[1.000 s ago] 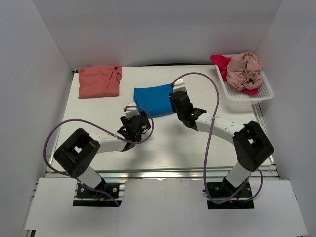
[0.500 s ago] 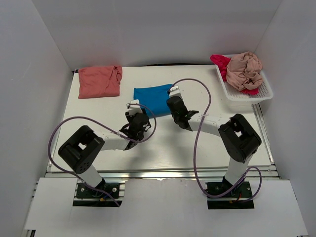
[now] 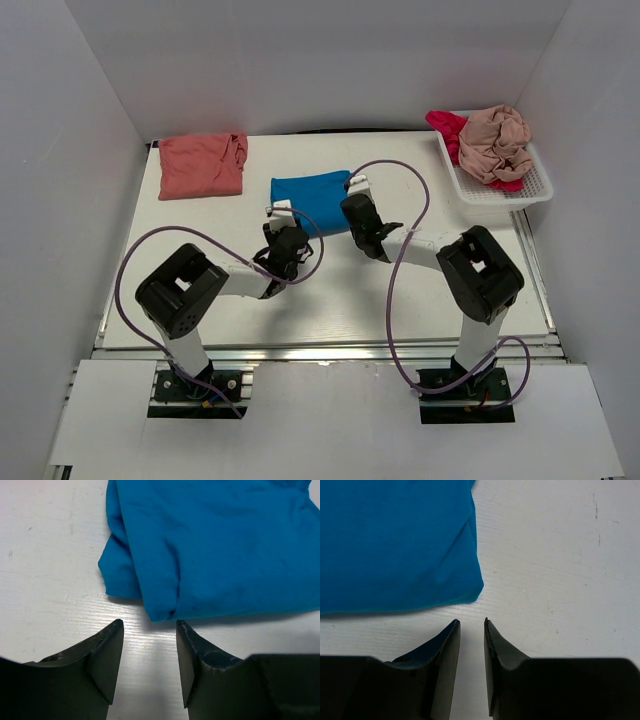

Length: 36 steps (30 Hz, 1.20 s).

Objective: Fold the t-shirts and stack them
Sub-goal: Smooth out wrinkles on the folded tshirt

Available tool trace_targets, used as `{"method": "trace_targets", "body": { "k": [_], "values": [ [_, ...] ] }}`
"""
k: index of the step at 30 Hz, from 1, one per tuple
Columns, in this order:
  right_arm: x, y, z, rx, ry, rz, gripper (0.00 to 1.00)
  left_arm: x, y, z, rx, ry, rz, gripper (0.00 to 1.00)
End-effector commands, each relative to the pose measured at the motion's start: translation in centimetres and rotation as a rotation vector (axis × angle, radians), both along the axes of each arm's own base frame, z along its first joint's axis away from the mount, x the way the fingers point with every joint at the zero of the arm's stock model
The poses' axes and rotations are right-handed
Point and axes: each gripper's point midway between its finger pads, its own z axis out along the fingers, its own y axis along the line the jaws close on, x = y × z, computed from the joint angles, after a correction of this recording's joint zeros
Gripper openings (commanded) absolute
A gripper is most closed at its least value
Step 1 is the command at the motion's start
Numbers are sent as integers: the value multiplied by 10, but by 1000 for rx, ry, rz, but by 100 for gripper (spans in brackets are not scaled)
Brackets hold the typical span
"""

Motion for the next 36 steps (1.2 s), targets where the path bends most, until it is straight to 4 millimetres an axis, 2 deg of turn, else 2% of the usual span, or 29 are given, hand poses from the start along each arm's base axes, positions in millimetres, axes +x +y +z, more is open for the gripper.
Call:
{"method": "trace_targets", "body": {
  "k": [1, 8, 11, 15, 23, 26, 27, 30, 36],
  "values": [
    [15, 9, 14, 57, -45, -13, 31, 9, -8, 15, -21, -38, -2, 56],
    [17, 4, 14, 68, -44, -25, 32, 11, -4, 9, -2, -30, 12, 56],
    [17, 6, 13, 77, -47, -19, 28, 13, -2, 6, 3, -33, 12, 53],
    [18, 5, 11, 73, -48, -20, 22, 17, -3, 5, 3, -33, 8, 39],
    [21, 5, 9, 81, -50, -20, 19, 23, -2, 6, 12, -50, 12, 34],
    [23, 6, 5, 81, -51, -19, 18, 26, 2, 3, 26, -49, 19, 24],
    [24, 6, 5, 83, -53, -21, 18, 27, 4, 3, 24, -52, 23, 15],
    [26, 7, 2, 77, -50, -21, 16, 32, 9, 4, 15, -56, 30, 0],
    [32, 6, 7, 84, -69, -29, 15, 35, 14, 6, 12, -61, 29, 0]
  ]
}}
